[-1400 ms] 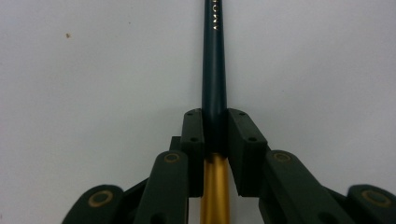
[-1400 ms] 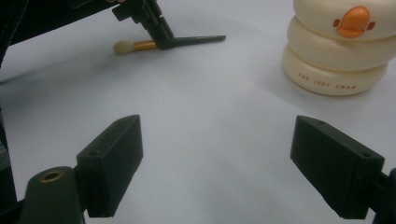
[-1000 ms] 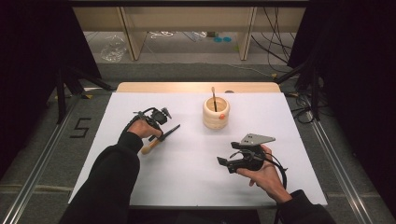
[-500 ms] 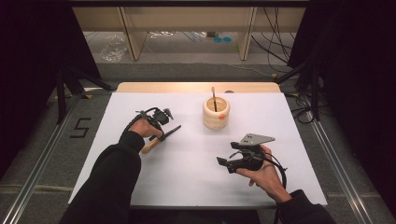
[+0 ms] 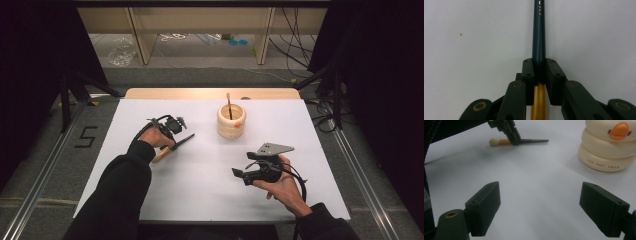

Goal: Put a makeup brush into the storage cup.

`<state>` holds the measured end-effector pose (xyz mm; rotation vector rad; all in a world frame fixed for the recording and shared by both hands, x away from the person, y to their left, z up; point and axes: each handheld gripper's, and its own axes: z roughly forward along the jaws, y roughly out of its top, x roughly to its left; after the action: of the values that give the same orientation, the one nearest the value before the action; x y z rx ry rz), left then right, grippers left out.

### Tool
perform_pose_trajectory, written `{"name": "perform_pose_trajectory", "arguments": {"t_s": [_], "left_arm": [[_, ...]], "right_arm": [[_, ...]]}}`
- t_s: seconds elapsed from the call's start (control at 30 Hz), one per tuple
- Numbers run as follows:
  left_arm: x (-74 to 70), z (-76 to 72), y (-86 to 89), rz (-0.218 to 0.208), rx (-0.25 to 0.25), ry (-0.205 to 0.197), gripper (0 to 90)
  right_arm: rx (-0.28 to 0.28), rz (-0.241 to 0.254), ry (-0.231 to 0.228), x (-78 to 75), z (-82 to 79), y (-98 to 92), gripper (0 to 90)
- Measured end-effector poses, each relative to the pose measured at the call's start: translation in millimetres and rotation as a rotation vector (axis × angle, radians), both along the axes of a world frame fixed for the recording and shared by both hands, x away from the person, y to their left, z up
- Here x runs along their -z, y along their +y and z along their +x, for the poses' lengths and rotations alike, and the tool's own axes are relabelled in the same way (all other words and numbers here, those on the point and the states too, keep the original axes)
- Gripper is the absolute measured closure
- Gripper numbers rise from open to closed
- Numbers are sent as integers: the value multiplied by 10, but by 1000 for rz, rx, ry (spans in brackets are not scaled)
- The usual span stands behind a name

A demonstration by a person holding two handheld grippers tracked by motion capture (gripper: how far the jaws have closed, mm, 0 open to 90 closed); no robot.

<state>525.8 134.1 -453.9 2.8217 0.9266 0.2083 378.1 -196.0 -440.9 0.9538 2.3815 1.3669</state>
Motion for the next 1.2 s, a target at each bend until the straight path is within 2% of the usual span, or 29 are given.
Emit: {"name": "perform_pose_trajectory", "arguments": {"t_s": [0.03,0.1,0.13,0.27,0.3,0.37,0.47,0.53,0.63,0.7,0.83,1.03,1.2], "left_arm": [[-18,-4,4,-3,0,-3,782],[-24,-26,5,-44,-23,-8,782],[-53,-21,22,-25,4,0,782],[-113,-66,32,-67,9,12,782],[-125,-80,32,-79,8,11,782],[-169,-122,28,-91,21,17,782],[-210,-179,18,-113,39,26,782],[-223,-213,8,-118,52,25,782],[-247,-280,-11,-151,70,42,782],[-265,-328,-23,-165,81,42,782],[-322,-449,-61,-211,122,68,782],[-386,-633,-176,-280,184,125,782],[-401,-806,-295,-301,221,137,781]], "right_arm": [[1,0,0,-1,-1,-1,179],[5,4,-6,-3,1,0,179],[4,6,-8,1,2,2,178],[2,10,1,-10,-6,7,179],[-9,19,-12,2,4,14,179],[-8,6,-6,-11,-6,10,180],[-4,13,-11,-27,-8,9,182],[-8,12,-29,-25,-5,13,184],[-17,6,-47,-45,-15,25,186],[-29,-8,-74,-74,-30,39,189],[-54,-22,-136,-122,-68,86,194],[-132,-44,-191,-158,-131,183,200],[-184,-74,-237,-183,-191,252,203]]}}
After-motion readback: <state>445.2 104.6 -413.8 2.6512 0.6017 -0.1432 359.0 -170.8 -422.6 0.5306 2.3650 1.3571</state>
